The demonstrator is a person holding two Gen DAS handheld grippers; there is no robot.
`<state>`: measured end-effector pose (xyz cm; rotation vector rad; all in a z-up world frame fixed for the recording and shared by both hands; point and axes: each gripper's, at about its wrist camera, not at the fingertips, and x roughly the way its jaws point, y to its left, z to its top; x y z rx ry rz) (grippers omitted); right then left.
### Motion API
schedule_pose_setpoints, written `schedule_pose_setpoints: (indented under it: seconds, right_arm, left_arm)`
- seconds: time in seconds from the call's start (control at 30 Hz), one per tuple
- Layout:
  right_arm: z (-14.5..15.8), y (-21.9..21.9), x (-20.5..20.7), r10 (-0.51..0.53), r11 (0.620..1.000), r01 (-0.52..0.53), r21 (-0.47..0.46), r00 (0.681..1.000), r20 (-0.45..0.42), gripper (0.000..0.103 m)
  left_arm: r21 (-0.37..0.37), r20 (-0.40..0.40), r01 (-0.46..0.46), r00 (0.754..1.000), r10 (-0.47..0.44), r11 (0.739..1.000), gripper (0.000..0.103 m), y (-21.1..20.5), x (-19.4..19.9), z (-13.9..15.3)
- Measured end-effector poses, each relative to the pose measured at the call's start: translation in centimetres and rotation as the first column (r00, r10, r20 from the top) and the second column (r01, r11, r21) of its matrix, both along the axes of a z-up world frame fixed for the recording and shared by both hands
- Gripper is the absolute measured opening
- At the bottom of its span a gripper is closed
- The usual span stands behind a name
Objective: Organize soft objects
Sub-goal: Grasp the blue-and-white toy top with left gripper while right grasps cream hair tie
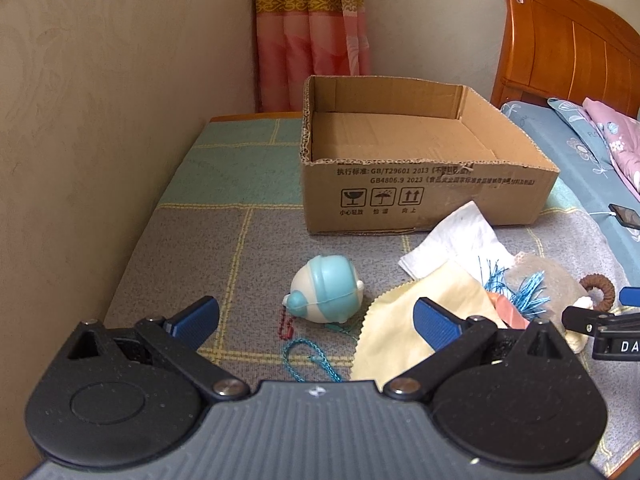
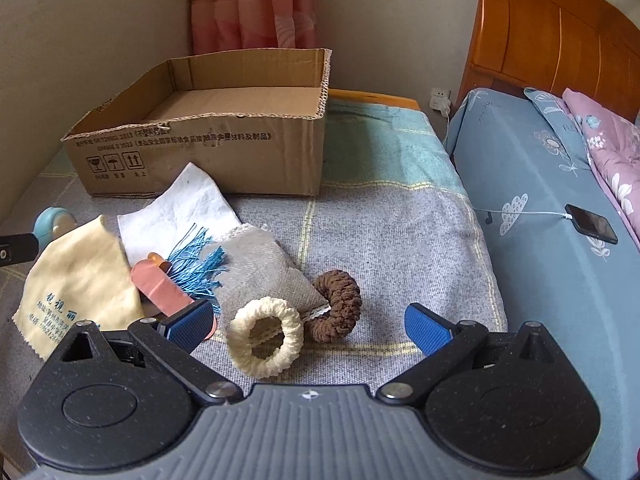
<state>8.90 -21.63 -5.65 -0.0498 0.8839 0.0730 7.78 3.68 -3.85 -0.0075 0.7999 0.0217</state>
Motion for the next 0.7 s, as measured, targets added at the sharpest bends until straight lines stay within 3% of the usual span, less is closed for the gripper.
schedule_pose_setpoints:
  seconds: [0.33,0.7]
  right_arm:
    - [-1.9,-1.3,-0.8,0.003,0.999,-0.005,-0.038,0.998,-0.059,0.103]
    - [-2.4,-1.7,-1.9,0.042,0.999,-0.042,-0.025,0.999,-0.005,0.103]
  left_arm:
    - [0.012,0.002,-0.007,1.0,0.007,1.0,0.102,0.1,0.6,-0.2]
    - [0.037,0.068,-0.051,0.996,0.048,0.998,0.102,0.5,2.8,-0.8]
